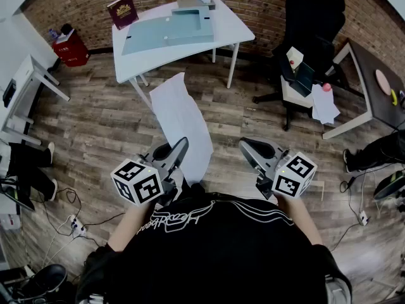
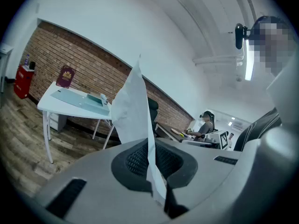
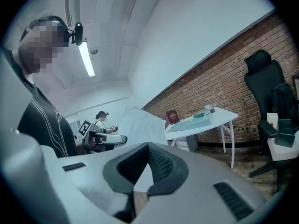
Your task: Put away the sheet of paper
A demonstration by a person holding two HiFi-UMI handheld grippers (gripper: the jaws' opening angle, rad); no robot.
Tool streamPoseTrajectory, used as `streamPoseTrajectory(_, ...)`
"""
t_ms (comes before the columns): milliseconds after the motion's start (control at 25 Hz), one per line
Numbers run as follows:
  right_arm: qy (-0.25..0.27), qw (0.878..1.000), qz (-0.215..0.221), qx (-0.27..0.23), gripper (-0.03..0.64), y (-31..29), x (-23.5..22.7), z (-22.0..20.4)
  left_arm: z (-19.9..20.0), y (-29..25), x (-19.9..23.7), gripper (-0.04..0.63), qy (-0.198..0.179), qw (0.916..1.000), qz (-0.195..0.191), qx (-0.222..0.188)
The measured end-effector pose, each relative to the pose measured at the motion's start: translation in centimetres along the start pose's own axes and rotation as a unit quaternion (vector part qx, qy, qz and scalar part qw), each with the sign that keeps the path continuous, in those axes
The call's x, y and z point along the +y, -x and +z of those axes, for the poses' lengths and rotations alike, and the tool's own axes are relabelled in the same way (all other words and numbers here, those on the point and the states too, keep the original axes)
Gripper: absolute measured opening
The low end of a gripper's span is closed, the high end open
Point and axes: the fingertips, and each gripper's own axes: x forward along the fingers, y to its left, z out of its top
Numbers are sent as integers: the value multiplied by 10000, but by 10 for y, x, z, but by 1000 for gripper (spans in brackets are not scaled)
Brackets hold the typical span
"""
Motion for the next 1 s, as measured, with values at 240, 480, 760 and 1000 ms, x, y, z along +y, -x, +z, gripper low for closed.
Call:
streamPoseTrajectory(240,-90,9999,-59,-3,3,-26,-24,8,16,-18,26,31,-96,9999,37,95)
streamPoseTrajectory(480,-349,9993,-155,34,3,-64,-48,10,30,-33,65,31,-104,9996,41,262)
streamPoseTrajectory(760,-386,9991,-163,4,3,-116,-61,29,63,-36,113,31,-211,9993,8,305)
streamPoseTrajectory(1000,-402,9989,-200,119,3,-170,-66,38,88,-27,162,31,-369,9986,92,371)
